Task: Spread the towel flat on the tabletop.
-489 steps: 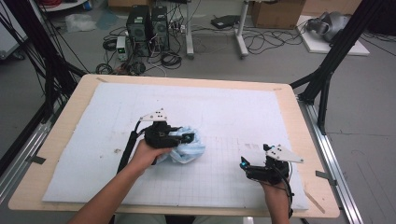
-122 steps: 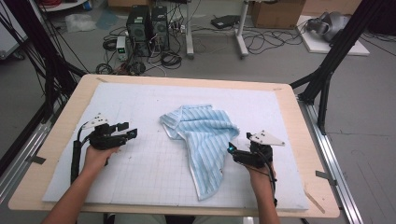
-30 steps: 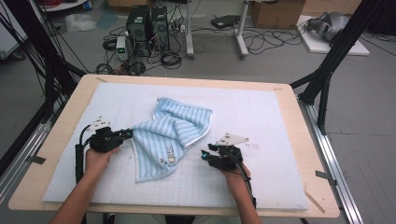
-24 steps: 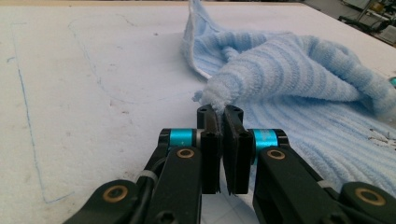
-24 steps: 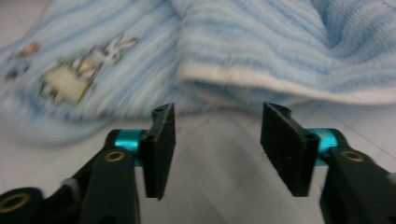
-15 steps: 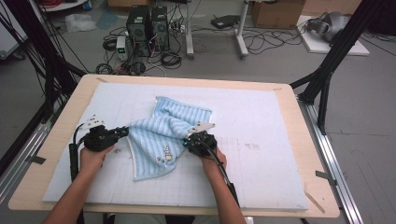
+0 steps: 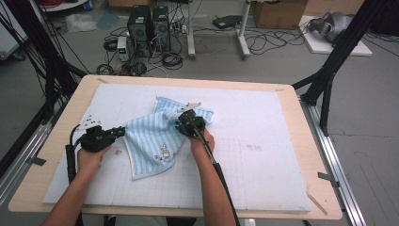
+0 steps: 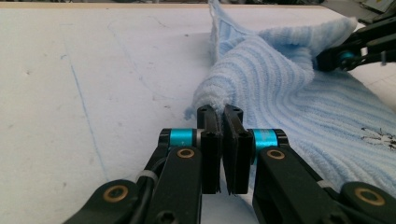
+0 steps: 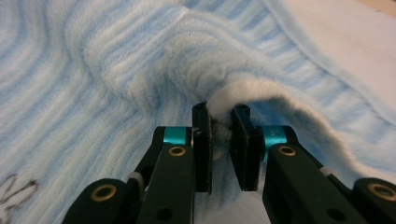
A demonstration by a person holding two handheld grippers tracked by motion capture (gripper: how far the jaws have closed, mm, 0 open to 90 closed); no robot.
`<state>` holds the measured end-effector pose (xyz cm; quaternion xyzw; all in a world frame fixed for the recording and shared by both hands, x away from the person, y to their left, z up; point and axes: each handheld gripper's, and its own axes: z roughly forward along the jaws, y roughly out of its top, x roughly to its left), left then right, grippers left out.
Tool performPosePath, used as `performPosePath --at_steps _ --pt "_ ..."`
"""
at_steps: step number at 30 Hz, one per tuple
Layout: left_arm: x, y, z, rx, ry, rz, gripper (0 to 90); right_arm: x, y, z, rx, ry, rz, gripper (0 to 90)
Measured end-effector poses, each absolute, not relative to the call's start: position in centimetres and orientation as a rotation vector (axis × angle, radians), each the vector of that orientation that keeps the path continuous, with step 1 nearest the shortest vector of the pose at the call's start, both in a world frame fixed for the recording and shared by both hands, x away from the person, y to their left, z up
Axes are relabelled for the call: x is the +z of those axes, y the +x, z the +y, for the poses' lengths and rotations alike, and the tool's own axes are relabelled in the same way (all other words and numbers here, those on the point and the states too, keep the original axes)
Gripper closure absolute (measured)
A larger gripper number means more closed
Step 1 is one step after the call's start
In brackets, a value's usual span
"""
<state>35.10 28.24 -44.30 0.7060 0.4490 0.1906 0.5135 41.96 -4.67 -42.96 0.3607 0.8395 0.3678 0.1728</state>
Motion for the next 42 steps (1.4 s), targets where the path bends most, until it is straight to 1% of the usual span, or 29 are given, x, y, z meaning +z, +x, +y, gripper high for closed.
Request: performPosePath --at_steps 3,4,5,6,7,10,13,19,28,32,36,42 --pt "-44.4 35.1 28.7 0.457 1.708 1.091 85.1 -43.3 42.0 -4.5 1.089 1.043 2.398 64.2" --pt "-44.5 35.1 28.8 0.458 1.703 1.112 81.9 -43.1 41.8 -4.9 1.116 1.053 2.395 62.6" --pt "-44.5 35.1 28.9 0.465 1.699 1.136 73.8 -42.8 41.5 -5.3 1.128 1.044 2.382 59.5" --pt "-44.4 35.1 29.0 0.471 1.689 1.155 63.8 -42.5 41.2 -6.0 1.142 1.038 2.361 56.8" --pt "-44.2 35.0 29.0 0.479 1.680 1.153 57.9 -42.1 40.9 -6.8 1.164 1.041 2.342 54.8" --pt "-43.5 34.6 28.6 0.504 1.664 1.119 48.4 -41.2 39.7 -9.5 1.175 1.043 2.289 52.6" --pt "-42.8 34.4 27.6 0.496 1.677 1.051 47.1 -41.1 38.3 -12.5 1.172 1.069 2.247 51.2" --pt "-42.4 34.4 24.6 0.416 1.738 0.943 45.7 -42.2 35.1 -17.7 1.150 1.128 2.187 45.5" --pt "-42.9 34.9 18.7 0.330 1.817 0.846 42.4 -43.3 31.0 -24.4 1.103 1.216 2.102 39.6" --pt "-43.2 35.4 16.2 0.289 1.860 0.833 41.5 -43.2 30.1 -26.2 1.127 1.253 2.056 38.6" --pt "-43.2 35.5 13.8 0.271 1.909 0.795 41.5 -43.1 29.7 -27.1 1.152 1.270 2.022 38.5" --pt "-43.7 35.7 10.7 0.292 2.017 0.759 40.8 -42.8 29.5 -27.3 1.178 1.259 2.001 38.4"
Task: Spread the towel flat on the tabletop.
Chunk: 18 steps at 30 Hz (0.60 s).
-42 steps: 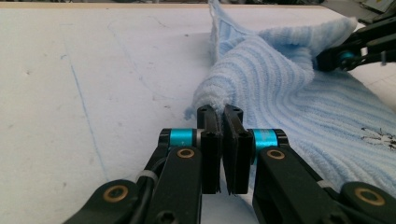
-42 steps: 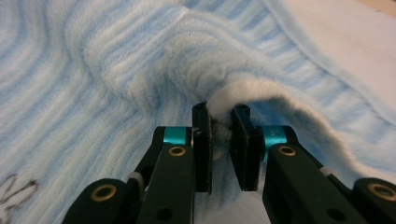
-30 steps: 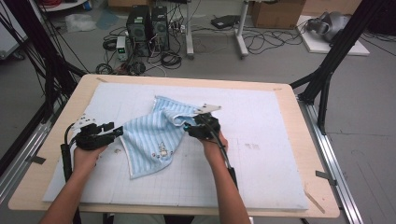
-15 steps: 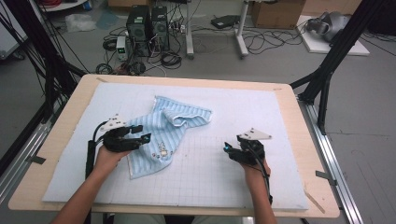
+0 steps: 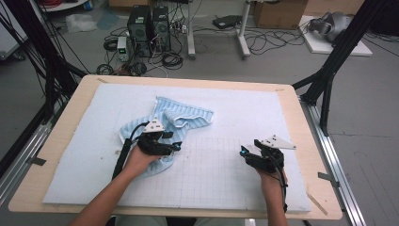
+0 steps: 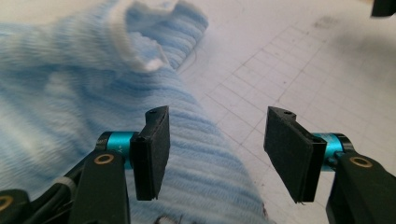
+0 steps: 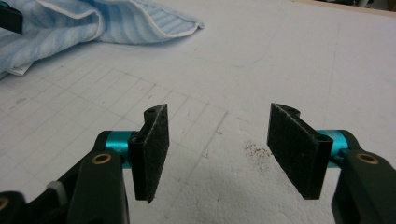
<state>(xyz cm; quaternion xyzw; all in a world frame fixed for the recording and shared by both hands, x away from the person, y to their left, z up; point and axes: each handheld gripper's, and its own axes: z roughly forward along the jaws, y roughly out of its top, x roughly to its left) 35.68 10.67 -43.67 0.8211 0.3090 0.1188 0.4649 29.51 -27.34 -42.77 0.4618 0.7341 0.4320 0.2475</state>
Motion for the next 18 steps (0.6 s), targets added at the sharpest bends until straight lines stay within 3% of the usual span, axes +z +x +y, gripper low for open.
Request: performPosePath --at_steps 7,10,13,18 --pt "-44.8 35.7 9.1 0.384 2.145 0.755 43.3 -42.7 29.5 -27.4 1.191 1.254 1.996 38.3" --pt "-44.7 35.7 9.2 0.418 2.157 0.746 60.7 -42.8 29.5 -27.3 1.191 1.260 2.000 38.3" --pt "-44.6 35.9 9.7 0.370 2.133 0.764 78.1 -42.8 29.5 -27.2 1.191 1.263 2.006 38.3" --pt "-44.3 35.6 9.6 0.200 2.068 0.713 84.6 -42.9 29.6 -27.3 1.189 1.262 2.001 38.3"
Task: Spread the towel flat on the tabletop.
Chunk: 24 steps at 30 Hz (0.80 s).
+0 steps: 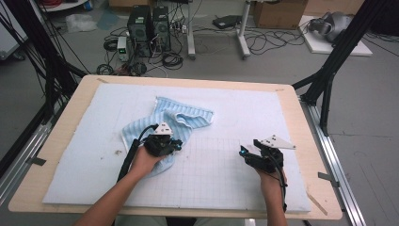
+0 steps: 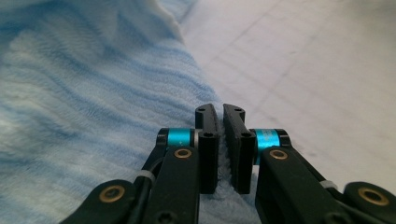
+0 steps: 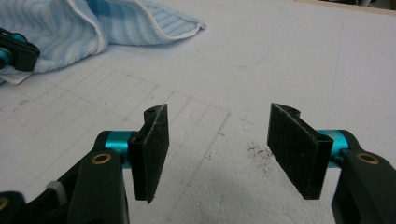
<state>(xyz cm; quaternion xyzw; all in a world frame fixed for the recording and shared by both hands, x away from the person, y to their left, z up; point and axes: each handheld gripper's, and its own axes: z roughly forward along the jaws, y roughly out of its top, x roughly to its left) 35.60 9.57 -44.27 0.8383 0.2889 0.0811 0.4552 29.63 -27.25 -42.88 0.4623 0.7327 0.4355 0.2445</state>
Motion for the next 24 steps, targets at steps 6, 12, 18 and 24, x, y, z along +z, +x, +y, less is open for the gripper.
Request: performPosePath --at_steps 6,12,18,24 --pt "-43.1 34.4 8.3 -0.067 1.889 0.596 84.9 -42.9 29.6 -27.3 1.188 1.272 2.000 38.4" --pt "-42.9 34.7 8.7 -0.077 1.876 0.601 84.2 -43.0 29.5 -27.2 1.190 1.276 2.004 38.5" --pt "-42.8 35.6 10.9 0.128 1.921 0.722 83.7 -43.2 29.6 -27.1 1.188 1.279 2.012 38.4" --pt "-43.6 36.4 13.4 0.298 1.948 0.863 79.3 -43.5 29.9 -26.4 1.175 1.264 2.041 38.5"
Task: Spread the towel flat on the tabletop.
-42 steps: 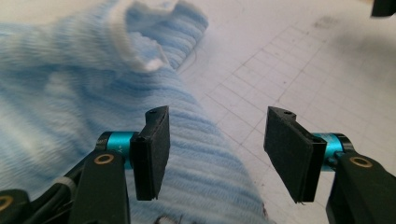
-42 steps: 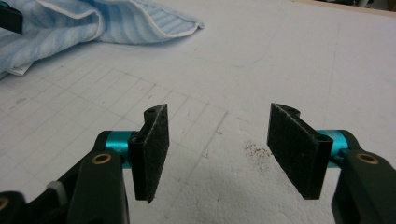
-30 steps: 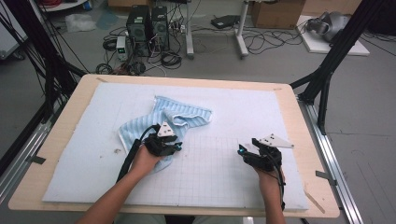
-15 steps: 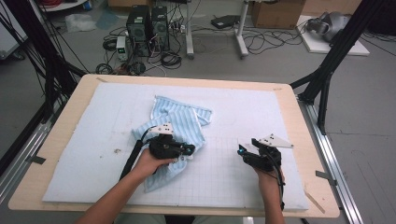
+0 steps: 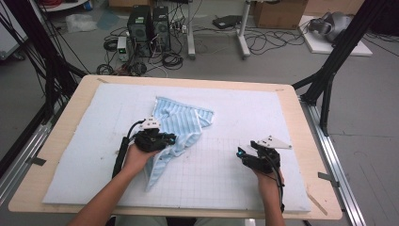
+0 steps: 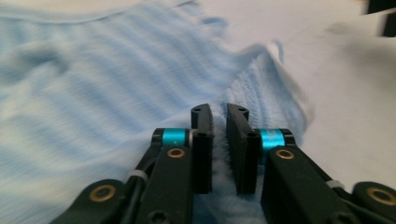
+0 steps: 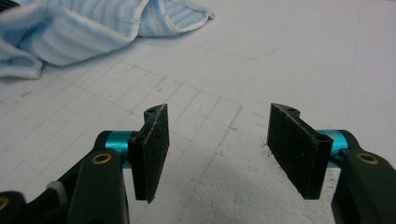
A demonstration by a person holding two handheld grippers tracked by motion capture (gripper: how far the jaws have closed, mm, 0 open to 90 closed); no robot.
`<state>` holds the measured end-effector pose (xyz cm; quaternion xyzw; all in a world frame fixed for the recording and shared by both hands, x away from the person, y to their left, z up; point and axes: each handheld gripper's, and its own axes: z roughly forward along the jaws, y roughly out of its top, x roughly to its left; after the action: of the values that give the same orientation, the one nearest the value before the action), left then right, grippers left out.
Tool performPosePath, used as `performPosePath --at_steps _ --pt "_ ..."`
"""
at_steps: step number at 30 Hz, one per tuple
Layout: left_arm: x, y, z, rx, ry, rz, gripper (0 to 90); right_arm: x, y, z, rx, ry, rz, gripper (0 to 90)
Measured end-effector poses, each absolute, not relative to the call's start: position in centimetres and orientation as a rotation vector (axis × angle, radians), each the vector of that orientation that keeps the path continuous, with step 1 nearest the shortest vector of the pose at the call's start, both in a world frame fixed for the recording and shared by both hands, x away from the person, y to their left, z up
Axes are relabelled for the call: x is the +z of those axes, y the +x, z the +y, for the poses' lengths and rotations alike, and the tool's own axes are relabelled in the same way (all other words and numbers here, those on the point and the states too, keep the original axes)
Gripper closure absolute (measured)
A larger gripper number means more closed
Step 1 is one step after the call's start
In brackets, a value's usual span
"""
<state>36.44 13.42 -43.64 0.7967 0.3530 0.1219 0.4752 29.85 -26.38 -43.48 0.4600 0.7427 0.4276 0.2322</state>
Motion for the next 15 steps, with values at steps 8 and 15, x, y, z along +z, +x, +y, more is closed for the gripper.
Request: performPosePath --at_steps 8,15 --pt "-43.2 36.0 16.4 0.348 1.854 0.880 59.8 -43.6 30.0 -24.4 1.189 1.224 2.098 39.1" --pt "-42.8 35.5 20.7 0.403 1.756 0.918 51.3 -43.5 30.5 -20.4 1.251 1.126 2.202 46.2"
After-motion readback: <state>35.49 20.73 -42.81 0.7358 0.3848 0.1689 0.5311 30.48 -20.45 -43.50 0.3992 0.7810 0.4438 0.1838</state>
